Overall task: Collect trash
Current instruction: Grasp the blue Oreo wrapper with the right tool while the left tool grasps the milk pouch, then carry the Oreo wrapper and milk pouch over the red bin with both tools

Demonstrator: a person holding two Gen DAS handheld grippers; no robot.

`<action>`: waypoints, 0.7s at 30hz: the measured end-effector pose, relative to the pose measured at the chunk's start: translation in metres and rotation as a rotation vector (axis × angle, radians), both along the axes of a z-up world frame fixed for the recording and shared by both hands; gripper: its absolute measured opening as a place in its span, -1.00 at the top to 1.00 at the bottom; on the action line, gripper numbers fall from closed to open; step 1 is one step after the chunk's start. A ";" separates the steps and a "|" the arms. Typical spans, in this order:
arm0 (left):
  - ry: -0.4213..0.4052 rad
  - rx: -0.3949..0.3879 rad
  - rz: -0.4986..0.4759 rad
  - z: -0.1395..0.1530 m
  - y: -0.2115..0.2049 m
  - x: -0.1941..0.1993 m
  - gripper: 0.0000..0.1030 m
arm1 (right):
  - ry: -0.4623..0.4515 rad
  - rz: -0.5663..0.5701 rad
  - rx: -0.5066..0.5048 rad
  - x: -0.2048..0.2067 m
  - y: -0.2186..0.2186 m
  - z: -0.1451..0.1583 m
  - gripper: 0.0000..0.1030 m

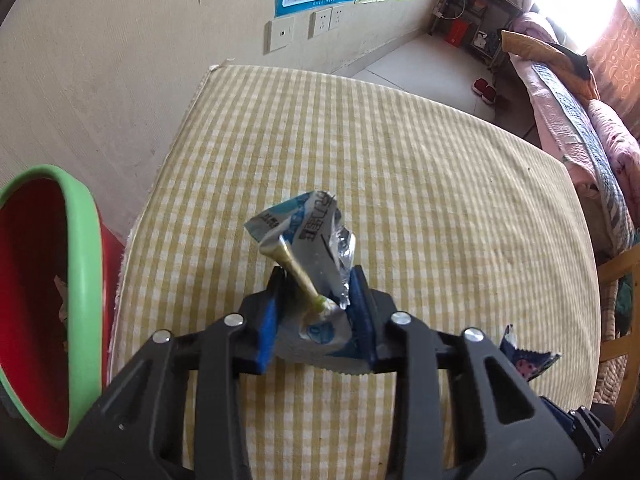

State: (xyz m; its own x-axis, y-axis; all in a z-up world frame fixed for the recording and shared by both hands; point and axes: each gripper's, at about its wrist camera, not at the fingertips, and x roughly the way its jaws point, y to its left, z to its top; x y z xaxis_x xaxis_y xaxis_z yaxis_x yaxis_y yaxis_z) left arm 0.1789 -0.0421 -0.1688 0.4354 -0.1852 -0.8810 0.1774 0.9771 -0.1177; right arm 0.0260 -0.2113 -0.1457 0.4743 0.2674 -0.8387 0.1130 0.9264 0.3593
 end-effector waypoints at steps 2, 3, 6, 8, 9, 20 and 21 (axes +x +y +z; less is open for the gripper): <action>-0.023 -0.009 0.000 0.008 0.002 -0.010 0.41 | 0.007 0.012 -0.022 0.001 0.007 -0.005 -0.16; -0.037 -0.012 0.000 0.014 0.003 -0.016 0.41 | 0.012 0.018 -0.031 0.002 0.010 -0.008 -0.16; -0.070 -0.019 -0.003 0.030 0.007 -0.030 0.41 | -0.001 0.041 -0.101 0.000 0.021 -0.010 -0.13; -0.097 -0.024 0.003 0.042 0.010 -0.040 0.41 | -0.009 0.050 -0.135 0.000 0.024 -0.011 0.06; -0.112 -0.028 0.007 0.048 0.013 -0.047 0.41 | -0.012 0.054 -0.132 -0.001 0.025 -0.010 0.21; -0.240 -0.032 0.070 0.101 0.054 -0.099 0.41 | -0.127 0.099 -0.132 -0.011 0.040 0.041 0.46; -0.244 -0.032 0.075 0.103 0.056 -0.101 0.41 | -0.140 0.106 -0.126 -0.012 0.043 0.047 0.46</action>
